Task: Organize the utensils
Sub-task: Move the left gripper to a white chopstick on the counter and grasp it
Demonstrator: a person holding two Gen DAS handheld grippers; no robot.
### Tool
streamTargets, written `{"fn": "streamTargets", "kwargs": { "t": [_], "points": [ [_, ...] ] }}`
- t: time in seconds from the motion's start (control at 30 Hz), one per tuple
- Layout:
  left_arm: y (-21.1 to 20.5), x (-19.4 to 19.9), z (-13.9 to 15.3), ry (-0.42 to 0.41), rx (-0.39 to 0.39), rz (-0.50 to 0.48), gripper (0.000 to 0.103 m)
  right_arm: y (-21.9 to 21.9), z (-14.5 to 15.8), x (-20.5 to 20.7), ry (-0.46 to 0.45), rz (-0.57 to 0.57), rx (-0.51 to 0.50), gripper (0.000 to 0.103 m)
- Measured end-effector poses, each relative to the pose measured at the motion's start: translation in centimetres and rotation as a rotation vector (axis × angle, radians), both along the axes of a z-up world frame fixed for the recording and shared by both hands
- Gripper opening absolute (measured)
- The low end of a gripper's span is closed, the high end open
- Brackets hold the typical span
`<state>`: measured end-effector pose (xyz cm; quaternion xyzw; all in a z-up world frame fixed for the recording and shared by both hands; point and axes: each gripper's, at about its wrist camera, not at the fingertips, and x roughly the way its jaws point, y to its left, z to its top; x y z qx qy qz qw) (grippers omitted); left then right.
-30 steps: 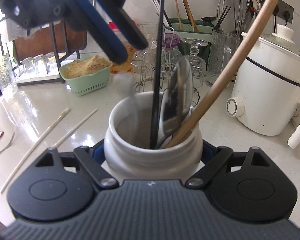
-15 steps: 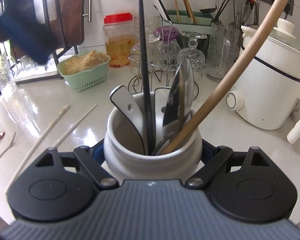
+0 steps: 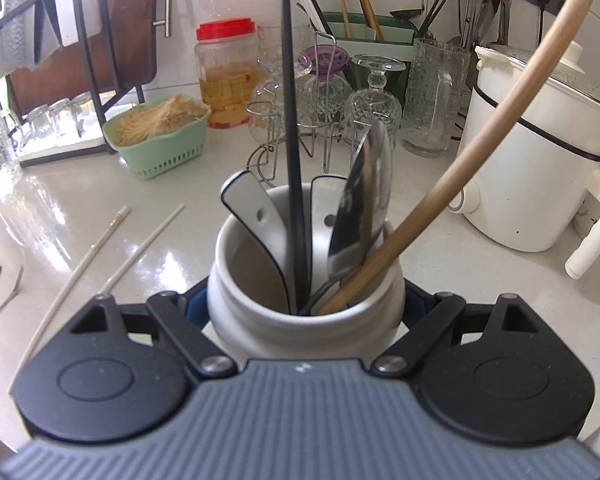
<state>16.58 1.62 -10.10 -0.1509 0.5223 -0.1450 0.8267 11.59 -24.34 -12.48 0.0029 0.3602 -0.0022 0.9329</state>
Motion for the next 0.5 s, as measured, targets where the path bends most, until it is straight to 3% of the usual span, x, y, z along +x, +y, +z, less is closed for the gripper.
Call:
{"fn": "streamTargets", "kwargs": {
  "t": [0.1, 0.5],
  "points": [
    [0.4, -0.5, -1.2, -0.013, 0.014, 0.017, 0.030, 0.2, -0.1, 0.0, -0.003, 0.002, -0.014, 0.091],
    [-0.2, 2.2, -4.0, -0.067, 0.130, 0.029, 0.031, 0.2, -0.4, -0.2, -0.022, 0.004, -0.034, 0.092]
  ]
}}
